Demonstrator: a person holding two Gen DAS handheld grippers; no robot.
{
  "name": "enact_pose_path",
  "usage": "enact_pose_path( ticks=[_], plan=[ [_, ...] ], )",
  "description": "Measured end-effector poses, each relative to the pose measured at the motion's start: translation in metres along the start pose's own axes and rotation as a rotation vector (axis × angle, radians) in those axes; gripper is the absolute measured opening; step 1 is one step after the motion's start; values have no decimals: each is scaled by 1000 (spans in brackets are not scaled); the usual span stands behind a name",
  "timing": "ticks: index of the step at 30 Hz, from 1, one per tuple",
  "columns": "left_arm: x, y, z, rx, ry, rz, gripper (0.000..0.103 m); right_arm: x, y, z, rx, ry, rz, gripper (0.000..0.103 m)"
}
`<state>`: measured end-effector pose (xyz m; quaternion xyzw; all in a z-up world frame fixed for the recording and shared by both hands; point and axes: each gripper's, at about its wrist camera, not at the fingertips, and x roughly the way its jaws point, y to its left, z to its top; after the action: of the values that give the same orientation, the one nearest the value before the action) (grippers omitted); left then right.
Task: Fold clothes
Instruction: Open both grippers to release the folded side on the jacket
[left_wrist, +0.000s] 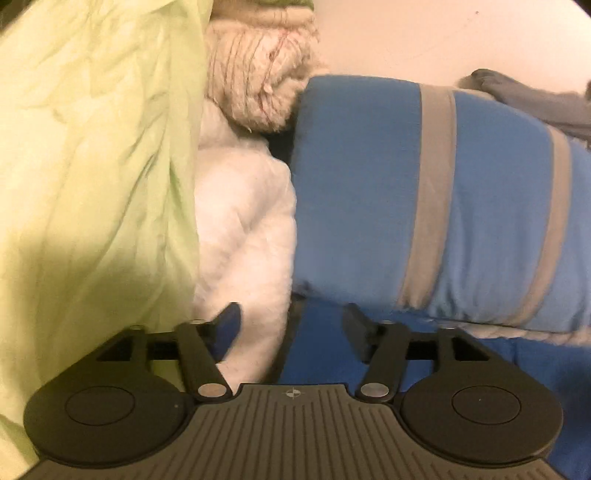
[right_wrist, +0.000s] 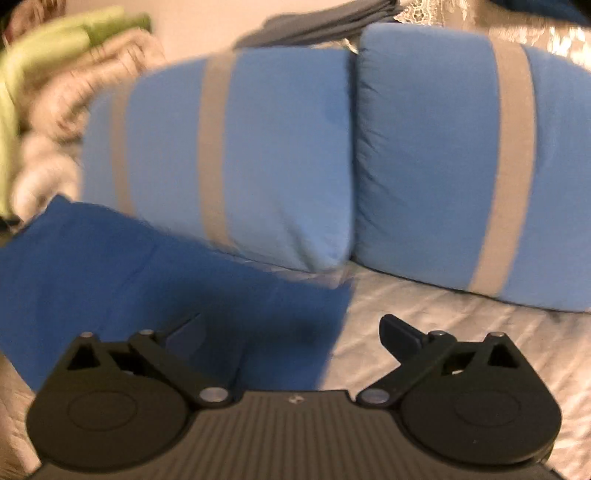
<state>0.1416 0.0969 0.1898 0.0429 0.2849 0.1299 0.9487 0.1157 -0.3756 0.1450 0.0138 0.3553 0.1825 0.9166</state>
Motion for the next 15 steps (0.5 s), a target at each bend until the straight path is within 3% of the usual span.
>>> enact_pose_path(
  ticks=[6, 15],
  plan=[
    [10, -13, -25, 94, 5, -50, 69, -7, -6, -22, 19, -6, 21, 103],
    [23, -8, -45, 34, -26, -133, 72, -23, -14, -57, 70, -53, 78, 103]
  ],
)
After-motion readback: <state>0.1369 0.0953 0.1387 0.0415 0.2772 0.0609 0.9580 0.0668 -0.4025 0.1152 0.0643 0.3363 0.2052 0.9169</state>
